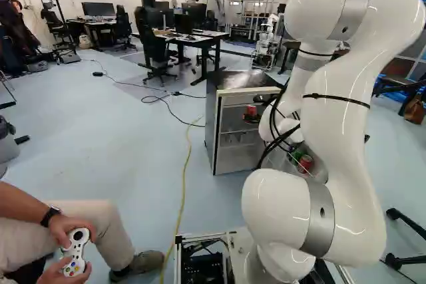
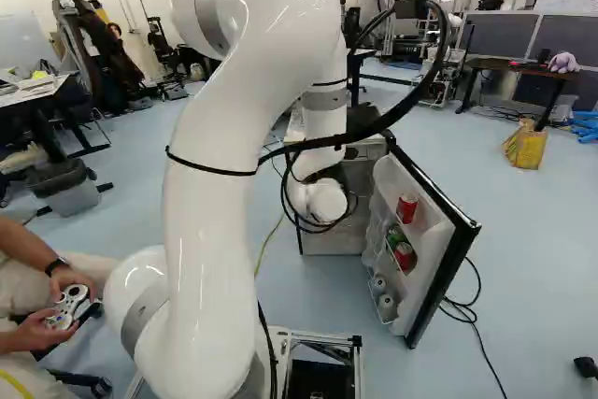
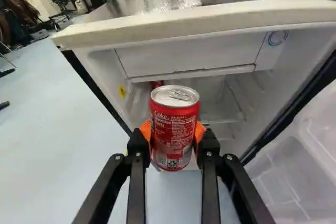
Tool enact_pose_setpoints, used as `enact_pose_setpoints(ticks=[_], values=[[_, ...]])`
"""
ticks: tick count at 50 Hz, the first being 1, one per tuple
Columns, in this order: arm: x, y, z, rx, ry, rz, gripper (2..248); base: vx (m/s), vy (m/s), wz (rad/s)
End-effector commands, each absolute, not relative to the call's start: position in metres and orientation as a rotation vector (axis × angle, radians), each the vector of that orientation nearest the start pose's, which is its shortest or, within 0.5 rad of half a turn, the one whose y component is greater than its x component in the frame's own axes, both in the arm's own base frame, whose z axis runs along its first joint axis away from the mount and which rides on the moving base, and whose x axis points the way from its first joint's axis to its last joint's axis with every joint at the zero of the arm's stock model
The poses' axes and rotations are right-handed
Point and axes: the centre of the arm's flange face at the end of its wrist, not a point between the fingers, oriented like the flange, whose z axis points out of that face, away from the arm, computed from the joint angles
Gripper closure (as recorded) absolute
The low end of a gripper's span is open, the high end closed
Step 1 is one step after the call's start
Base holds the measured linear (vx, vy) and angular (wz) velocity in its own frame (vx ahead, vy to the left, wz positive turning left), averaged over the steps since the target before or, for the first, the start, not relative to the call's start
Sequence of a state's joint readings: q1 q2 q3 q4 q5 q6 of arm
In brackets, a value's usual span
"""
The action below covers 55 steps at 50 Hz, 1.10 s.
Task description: Grab a drink from the fridge
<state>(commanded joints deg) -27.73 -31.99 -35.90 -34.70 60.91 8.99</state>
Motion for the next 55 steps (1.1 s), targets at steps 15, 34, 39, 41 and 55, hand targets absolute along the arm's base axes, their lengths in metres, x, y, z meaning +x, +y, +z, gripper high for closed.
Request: enact_pose_setpoints(ticks=[15, 34, 39, 41, 55], values=[[0.420, -0.172, 0.259, -2.567, 0.044, -1.653, 153, 0.000, 0.000, 0.000], [0.418, -0.167, 0.281, -2.561, 0.092, -1.723, 153, 0.000, 0.000, 0.000], [0.417, -0.166, 0.287, -2.558, 0.105, -1.741, 153, 0.000, 0.000, 0.000], [0.417, -0.165, 0.289, -2.557, 0.110, -1.748, 153, 0.000, 0.000, 0.000], [0.416, -0.160, 0.306, -2.544, 0.142, -1.799, 153, 0.000, 0.000, 0.000]])
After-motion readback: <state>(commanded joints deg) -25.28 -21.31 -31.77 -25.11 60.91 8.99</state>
